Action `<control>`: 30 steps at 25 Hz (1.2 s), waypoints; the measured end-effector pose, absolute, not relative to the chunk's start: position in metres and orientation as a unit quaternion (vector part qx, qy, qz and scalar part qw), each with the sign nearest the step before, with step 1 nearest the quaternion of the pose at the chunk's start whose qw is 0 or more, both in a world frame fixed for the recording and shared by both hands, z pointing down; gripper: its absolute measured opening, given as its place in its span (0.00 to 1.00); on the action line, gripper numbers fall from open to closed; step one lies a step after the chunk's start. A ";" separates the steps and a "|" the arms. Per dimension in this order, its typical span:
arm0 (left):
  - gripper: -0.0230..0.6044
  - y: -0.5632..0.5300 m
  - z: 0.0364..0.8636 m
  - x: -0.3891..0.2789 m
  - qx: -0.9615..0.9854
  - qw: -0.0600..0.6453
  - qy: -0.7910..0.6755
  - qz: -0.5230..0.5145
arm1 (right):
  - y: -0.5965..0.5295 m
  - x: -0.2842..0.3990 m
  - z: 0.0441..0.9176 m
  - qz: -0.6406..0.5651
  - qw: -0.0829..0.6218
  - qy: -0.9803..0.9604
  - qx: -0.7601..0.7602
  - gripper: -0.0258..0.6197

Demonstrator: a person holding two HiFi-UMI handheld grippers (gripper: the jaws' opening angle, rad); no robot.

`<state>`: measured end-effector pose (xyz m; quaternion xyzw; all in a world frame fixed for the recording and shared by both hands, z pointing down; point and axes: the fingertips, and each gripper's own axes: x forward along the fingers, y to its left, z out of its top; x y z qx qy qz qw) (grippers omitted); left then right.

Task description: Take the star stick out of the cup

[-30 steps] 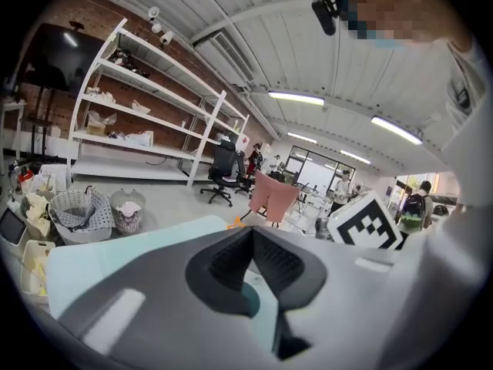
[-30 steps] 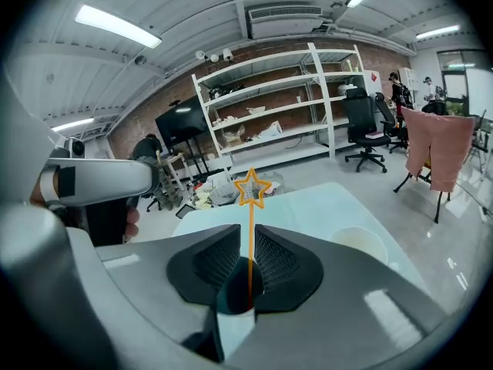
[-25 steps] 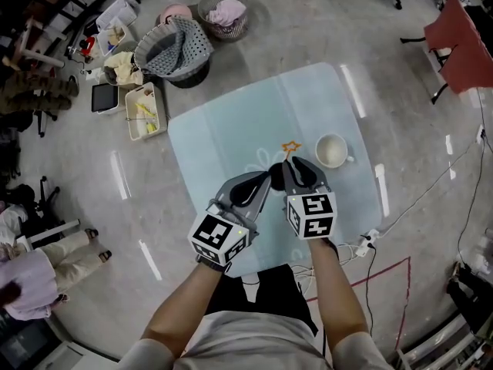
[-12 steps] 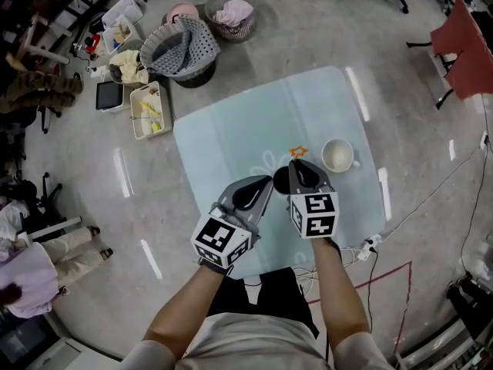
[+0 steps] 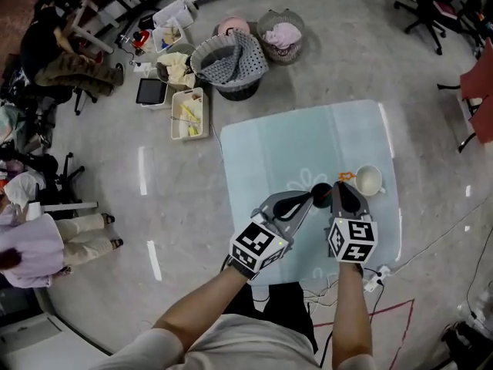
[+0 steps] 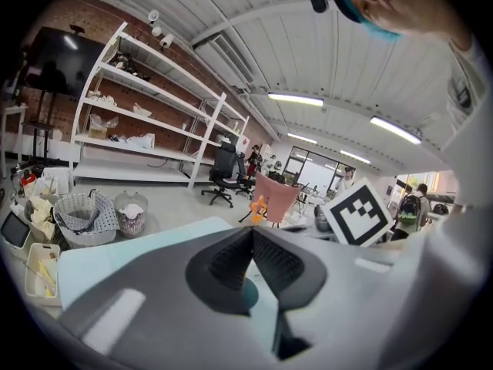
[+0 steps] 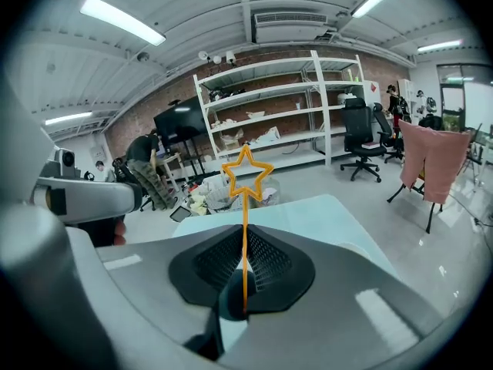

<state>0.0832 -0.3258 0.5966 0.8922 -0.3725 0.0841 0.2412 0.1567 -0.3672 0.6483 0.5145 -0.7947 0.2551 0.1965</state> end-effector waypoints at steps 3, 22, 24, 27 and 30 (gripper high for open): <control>0.05 -0.321 0.589 0.076 0.894 0.232 -0.374 0.083 | -0.363 0.152 0.632 0.244 0.183 -0.798 0.519 0.08; 0.05 -0.270 0.486 0.059 0.921 0.181 -0.339 0.065 | -0.294 0.144 0.473 0.163 0.103 -0.802 0.566 0.08; 0.05 -0.263 0.473 0.057 0.924 0.174 -0.335 0.063 | -0.286 0.142 0.455 0.153 0.093 -0.802 0.570 0.08; 0.05 -0.253 0.455 0.053 0.928 0.163 -0.330 0.058 | -0.274 0.138 0.431 0.138 0.082 -0.802 0.575 0.08; 0.05 -0.248 0.436 0.045 0.932 0.154 -0.324 0.047 | -0.266 0.130 0.410 0.124 0.071 -0.801 0.582 0.08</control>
